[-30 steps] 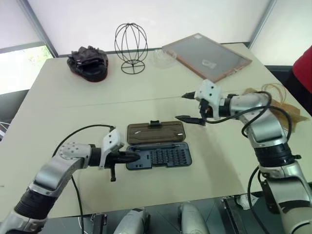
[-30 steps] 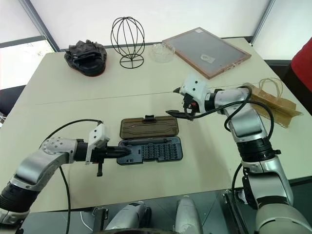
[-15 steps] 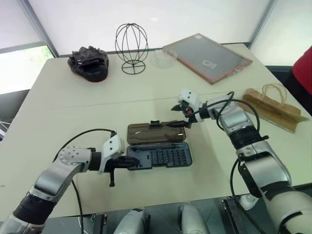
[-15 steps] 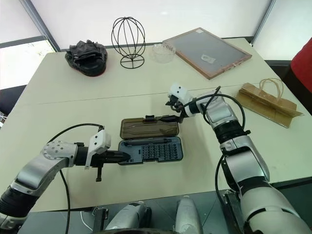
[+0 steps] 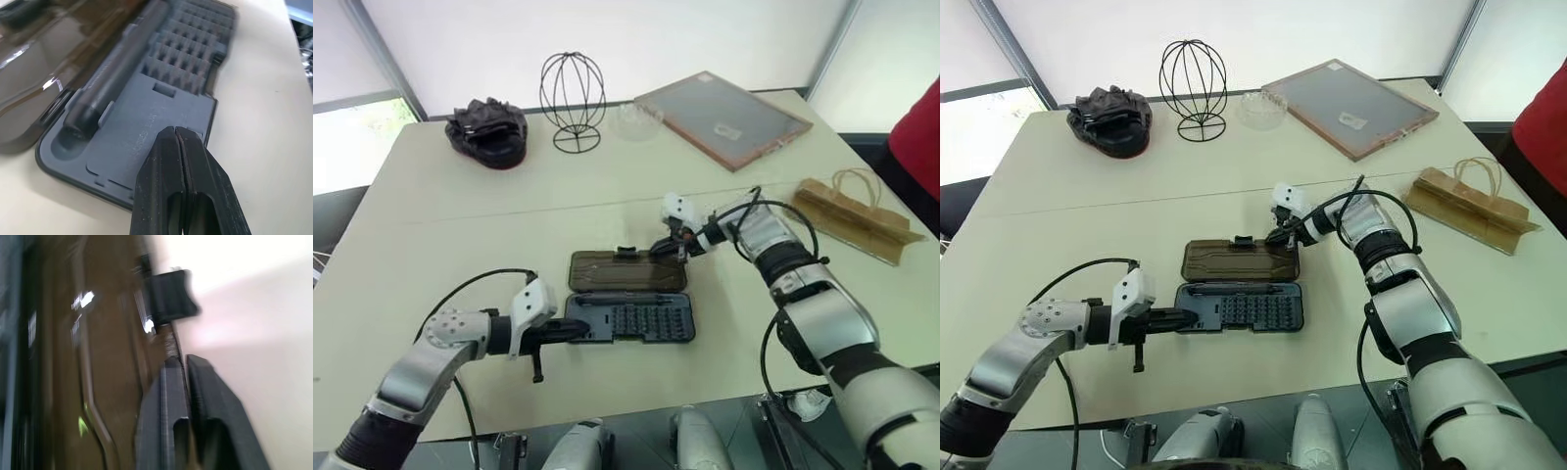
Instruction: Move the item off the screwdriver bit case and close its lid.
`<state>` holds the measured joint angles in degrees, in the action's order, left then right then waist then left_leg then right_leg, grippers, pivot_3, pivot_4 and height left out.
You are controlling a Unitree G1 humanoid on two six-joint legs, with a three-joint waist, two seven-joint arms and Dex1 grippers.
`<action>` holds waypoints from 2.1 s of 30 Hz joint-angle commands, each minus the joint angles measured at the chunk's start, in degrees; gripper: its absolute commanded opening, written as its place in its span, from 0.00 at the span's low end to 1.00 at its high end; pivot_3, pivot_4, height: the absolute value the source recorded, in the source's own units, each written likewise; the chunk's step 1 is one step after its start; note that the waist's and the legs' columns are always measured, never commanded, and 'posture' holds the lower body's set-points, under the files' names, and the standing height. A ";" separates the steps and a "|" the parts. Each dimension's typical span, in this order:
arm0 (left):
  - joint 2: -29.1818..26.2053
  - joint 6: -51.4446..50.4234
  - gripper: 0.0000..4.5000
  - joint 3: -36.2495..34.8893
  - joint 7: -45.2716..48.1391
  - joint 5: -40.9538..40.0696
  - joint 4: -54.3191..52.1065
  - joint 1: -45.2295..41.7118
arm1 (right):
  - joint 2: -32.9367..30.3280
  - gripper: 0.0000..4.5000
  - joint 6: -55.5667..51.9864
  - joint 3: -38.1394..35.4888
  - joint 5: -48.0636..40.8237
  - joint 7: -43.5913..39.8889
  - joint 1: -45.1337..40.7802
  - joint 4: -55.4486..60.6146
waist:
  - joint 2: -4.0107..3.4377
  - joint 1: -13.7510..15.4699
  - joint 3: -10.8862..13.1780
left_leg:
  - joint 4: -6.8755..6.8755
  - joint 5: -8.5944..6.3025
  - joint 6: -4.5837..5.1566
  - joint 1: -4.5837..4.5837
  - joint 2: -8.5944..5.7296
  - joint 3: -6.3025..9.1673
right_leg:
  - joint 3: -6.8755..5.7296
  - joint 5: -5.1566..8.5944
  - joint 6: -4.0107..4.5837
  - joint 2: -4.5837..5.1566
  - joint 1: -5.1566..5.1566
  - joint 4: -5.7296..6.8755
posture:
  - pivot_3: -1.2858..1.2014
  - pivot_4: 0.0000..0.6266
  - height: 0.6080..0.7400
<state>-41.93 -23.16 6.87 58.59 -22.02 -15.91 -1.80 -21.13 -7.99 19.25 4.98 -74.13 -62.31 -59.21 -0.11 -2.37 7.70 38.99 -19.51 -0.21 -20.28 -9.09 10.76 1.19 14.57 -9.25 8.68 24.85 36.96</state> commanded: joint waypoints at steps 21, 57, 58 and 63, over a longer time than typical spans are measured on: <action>3.34 -7.25 0.00 0.39 -2.63 -3.54 2.00 -0.37 | -7.63 0.01 35.23 0.23 9.25 19.25 12.05 31.06 | -0.42 1.47 -0.37 | 0.08 0.01 -0.04 -0.05 -0.01 -0.09 | 0.10 0.00 0.00 -0.06 0.10 -0.01 | 0.52 0.24 1.00; -2.79 -17.44 0.00 -3.66 3.00 -15.10 1.22 -13.62 | -9.16 0.01 6.40 -7.50 -0.15 16.19 10.70 34.43 | -0.17 1.05 0.05 | 0.09 0.02 -0.05 -0.63 0.01 -0.10 | 0.05 0.00 -0.01 -0.05 0.56 -0.14 | 0.52 0.24 1.00; -2.87 -16.24 0.00 -2.19 3.04 -13.40 1.00 -12.96 | -8.65 0.01 5.20 -7.53 -0.49 15.79 9.63 32.81 | -0.19 1.16 0.06 | 0.08 0.02 -0.05 -0.63 0.02 -0.10 | 0.05 0.00 -0.01 -0.06 0.56 -0.19 | 0.52 0.24 1.00; -2.32 -11.05 0.00 2.28 2.15 -6.15 1.87 -11.84 | -5.76 0.01 0.29 -6.49 -1.93 12.79 5.43 26.84 | -0.19 1.20 0.07 | 0.08 0.02 -0.05 -0.63 0.03 -0.12 | 0.05 0.00 -0.01 -0.06 0.50 -0.35 | 0.52 0.24 1.00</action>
<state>-44.14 -36.34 8.98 61.11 -30.19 -13.60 -13.51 -27.59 -6.53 13.07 4.37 -60.17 -54.80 -31.93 -0.29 -1.17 7.77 39.07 -19.49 -0.26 -20.93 -9.06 10.64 1.24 14.57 -9.26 8.62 25.35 36.58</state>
